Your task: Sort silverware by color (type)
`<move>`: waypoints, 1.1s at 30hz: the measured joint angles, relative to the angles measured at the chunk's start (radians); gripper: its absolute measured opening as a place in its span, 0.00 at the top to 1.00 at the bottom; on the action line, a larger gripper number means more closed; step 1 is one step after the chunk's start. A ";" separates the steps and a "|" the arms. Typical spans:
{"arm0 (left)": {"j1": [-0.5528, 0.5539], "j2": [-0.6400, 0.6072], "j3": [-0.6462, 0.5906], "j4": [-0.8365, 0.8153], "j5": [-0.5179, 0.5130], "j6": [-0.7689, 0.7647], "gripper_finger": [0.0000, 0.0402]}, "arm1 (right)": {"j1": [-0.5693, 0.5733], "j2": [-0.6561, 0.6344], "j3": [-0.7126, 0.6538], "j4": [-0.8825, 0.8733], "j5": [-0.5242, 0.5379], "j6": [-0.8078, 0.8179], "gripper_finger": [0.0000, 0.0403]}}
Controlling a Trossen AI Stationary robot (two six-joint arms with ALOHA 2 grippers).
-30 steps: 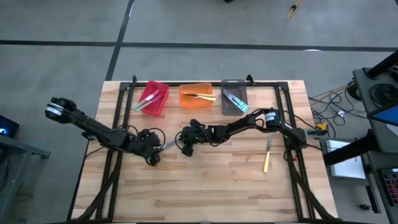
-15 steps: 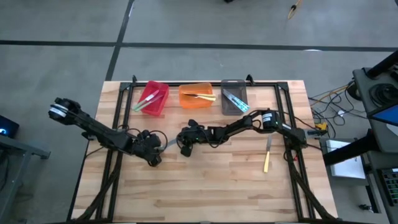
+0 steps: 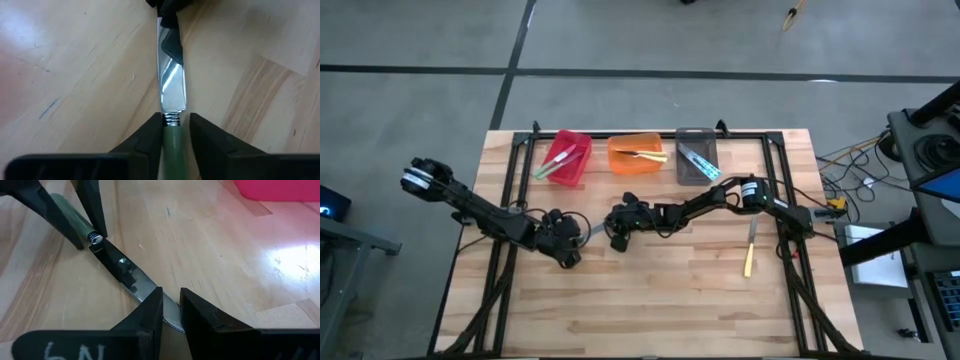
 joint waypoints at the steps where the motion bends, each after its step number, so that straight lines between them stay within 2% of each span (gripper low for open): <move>1: 0.000 0.000 -0.002 0.003 0.000 0.000 0.83 | 0.000 0.000 0.000 0.000 0.000 0.000 0.85; 6: 0.000 0.000 -0.005 0.002 -0.001 -0.004 0.94 | 0.000 0.000 0.000 0.000 -0.002 0.007 0.85; 14: -0.012 -0.012 0.007 -0.012 -0.012 -0.006 0.94 | 0.000 -0.036 -0.001 -0.008 -0.006 0.026 0.85; 22: -0.019 -0.016 0.054 -0.033 -0.020 -0.008 0.95 | 0.000 -0.111 -0.006 -0.089 -0.012 0.026 0.85; 28: -0.021 -0.022 0.074 -0.063 -0.037 -0.086 1.00 | 0.000 -0.155 -0.007 -0.101 -0.008 0.026 0.85; 33: -0.022 -0.040 0.073 -0.075 -0.025 -0.121 0.99 | 0.000 -0.187 -0.006 -0.167 -0.008 0.026 0.85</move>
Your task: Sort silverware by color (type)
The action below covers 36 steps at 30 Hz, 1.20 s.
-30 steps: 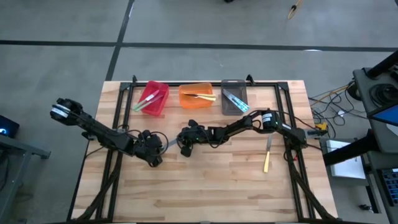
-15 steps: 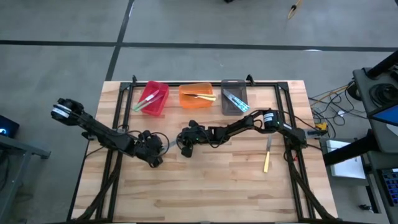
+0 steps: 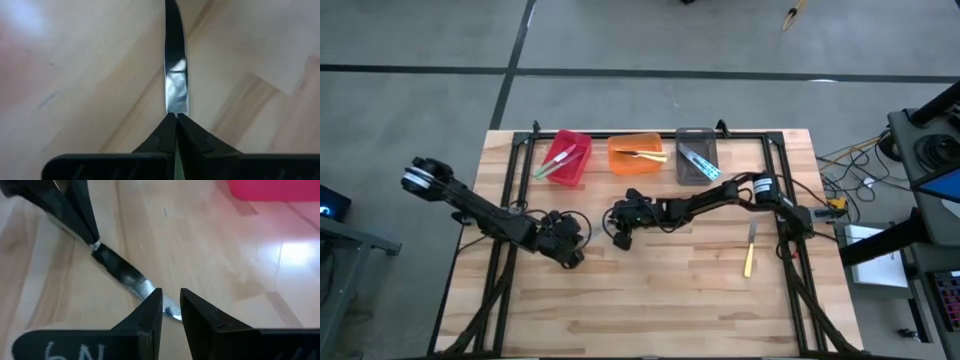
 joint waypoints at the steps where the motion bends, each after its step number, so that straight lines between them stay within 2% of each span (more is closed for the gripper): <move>1: -0.001 -0.005 0.004 -0.004 0.008 0.000 0.99 | 0.000 -0.008 0.000 -0.010 0.000 0.000 0.85; 10: -0.007 -0.030 0.066 -0.095 0.043 0.034 0.99 | 0.000 -0.069 0.001 -0.134 0.000 0.000 0.85; 13: -0.019 -0.030 0.088 -0.095 0.069 0.087 1.00 | 0.007 -0.066 0.001 -0.117 0.000 0.000 0.85; 18: -0.071 -0.031 0.109 -0.104 0.087 0.183 1.00 | 0.022 0.010 -0.006 0.001 -0.001 0.000 0.85; 28: -0.101 -0.046 0.106 -0.270 0.086 0.028 0.99 | 0.017 0.081 -0.004 0.060 0.013 0.037 0.85; 36: -0.105 -0.044 0.062 -0.246 0.081 0.021 0.85 | 0.017 0.099 -0.002 0.071 0.014 0.044 0.85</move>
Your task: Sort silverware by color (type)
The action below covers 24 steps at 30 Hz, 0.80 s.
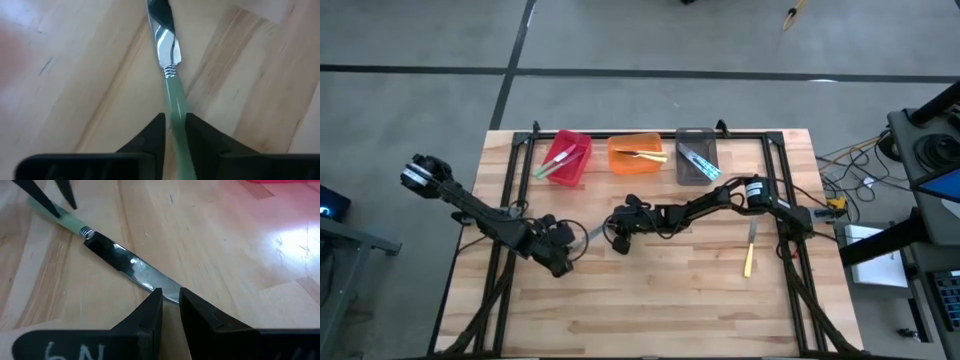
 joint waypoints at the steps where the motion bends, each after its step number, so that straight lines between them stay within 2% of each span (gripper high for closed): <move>1: -0.001 -0.001 -0.006 0.009 -0.001 -0.006 0.83 | 0.000 0.000 0.000 -0.001 0.000 0.000 0.85; 7: -0.003 0.000 -0.054 0.117 0.000 -0.010 0.69 | 0.000 0.002 -0.002 0.012 -0.004 0.000 0.85; 13: -0.003 -0.003 -0.104 0.202 -0.009 -0.040 0.63 | 0.000 0.003 -0.003 0.014 -0.004 0.000 0.85; 18: -0.003 -0.003 -0.119 0.214 -0.018 -0.047 0.64 | 0.000 0.003 -0.003 0.015 -0.005 0.001 0.85; 24: -0.003 -0.002 -0.121 0.208 -0.028 -0.058 0.73 | 0.000 0.004 -0.004 0.024 -0.006 0.001 0.85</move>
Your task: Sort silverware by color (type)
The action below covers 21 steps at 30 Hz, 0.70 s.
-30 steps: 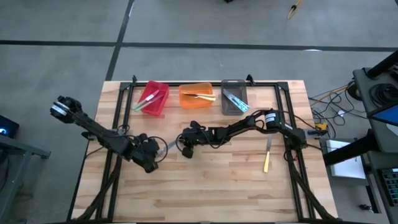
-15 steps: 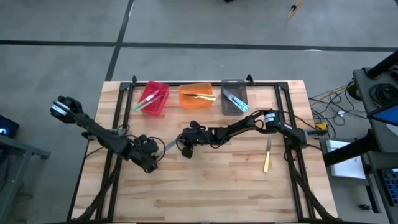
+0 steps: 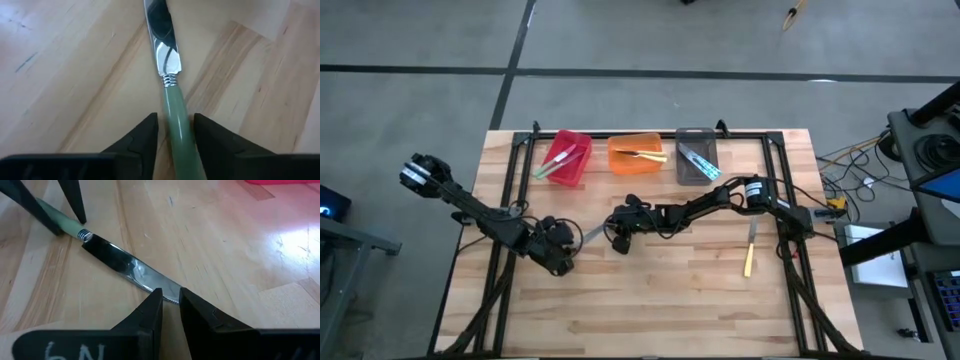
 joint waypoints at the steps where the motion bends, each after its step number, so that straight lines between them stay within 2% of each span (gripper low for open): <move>1: 0.000 0.000 0.000 -0.002 -0.002 -0.004 0.76 | 0.000 0.000 0.000 0.000 0.000 0.000 0.85; 7: 0.001 0.000 -0.001 -0.010 -0.013 -0.031 0.94 | 0.000 0.000 -0.001 -0.001 0.001 0.000 0.85; 15: 0.000 0.000 0.013 -0.019 -0.016 -0.075 0.94 | 0.000 -0.013 -0.001 -0.006 -0.001 0.000 0.85; 21: -0.002 -0.019 0.064 -0.060 -0.012 -0.048 1.00 | 0.007 -0.052 -0.007 -0.032 -0.009 -0.022 0.85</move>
